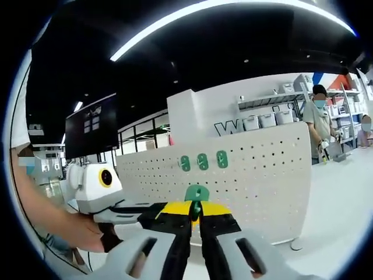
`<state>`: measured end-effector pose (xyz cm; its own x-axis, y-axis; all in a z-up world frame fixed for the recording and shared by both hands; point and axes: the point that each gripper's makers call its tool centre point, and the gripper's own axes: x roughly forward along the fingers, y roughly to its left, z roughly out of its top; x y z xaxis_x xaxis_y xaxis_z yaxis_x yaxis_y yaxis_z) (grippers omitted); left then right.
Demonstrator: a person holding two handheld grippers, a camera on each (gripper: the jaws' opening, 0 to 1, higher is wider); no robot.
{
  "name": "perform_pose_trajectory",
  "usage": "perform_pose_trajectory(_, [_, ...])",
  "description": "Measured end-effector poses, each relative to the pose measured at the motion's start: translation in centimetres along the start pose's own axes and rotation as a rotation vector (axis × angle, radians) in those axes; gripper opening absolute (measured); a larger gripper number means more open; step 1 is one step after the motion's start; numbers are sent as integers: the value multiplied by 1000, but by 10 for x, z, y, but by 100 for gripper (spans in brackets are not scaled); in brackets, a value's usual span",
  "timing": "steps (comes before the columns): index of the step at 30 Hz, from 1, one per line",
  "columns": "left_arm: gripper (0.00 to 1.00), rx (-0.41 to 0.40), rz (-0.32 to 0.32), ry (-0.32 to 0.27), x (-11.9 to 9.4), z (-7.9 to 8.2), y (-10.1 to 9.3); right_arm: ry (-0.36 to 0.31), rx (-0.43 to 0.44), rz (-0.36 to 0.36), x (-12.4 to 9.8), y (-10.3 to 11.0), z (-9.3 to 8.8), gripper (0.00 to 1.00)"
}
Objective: Insert the hook assembly into the mounting plate slot until the hook locks in place.
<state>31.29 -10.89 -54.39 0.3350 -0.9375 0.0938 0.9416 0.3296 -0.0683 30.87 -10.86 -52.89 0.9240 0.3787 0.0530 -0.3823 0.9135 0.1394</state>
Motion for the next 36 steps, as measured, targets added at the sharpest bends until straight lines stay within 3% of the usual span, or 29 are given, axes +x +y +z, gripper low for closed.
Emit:
perform_pose_trajectory(14, [3,8,7,-4,1,1,0,-1,0,-10,-1,1,2,1])
perform_pose_trajectory(18, [5,41,15,21,2,-2,2,4,3,-6,0,1,1,1])
perform_pose_trajectory(20, [15,13,16,66,3,-10,2,3,7,0,0,2,1,1])
perform_pose_trajectory(29, [62,9,55,93,3,-19,10,13,14,13,0,5,-3,1])
perform_pose_trajectory(36, [82,11,92,105,1,-24,17,15,18,14,-1,5,-4,1])
